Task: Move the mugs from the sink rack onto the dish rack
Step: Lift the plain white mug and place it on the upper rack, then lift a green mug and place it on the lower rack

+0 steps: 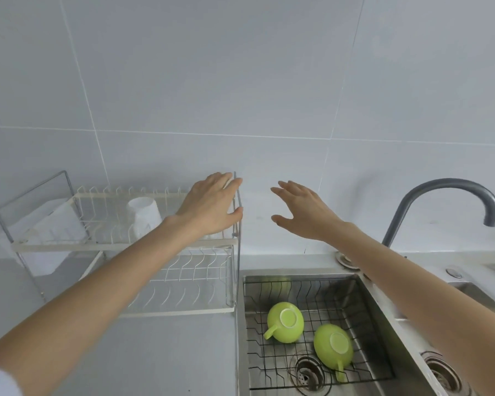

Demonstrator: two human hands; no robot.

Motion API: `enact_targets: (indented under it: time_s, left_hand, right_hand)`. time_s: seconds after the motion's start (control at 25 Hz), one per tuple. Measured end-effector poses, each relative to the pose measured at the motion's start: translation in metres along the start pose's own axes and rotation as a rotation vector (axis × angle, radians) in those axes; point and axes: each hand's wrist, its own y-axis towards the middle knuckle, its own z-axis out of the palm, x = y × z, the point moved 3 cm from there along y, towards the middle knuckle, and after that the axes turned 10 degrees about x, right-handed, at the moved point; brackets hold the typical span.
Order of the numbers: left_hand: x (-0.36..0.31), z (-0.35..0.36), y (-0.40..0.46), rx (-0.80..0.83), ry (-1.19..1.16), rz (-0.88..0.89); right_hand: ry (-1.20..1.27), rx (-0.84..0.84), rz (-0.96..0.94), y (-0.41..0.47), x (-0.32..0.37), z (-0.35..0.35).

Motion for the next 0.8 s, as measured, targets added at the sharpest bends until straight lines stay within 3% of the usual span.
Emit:
enact_targets:
  time_s: [0.48, 0.8]
  left_hand:
    - [-0.134, 0.085, 0.043, 0.22, 0.002, 0.046]
    - [-0.185, 0.151, 0.056, 0.388, -0.071, 0.017]
  right_hand:
    - [0.063, 0.168, 0.105, -0.063, -0.13, 0.063]
    - [0.12, 0.282, 0.115, -0.08, -0.188, 0.116]
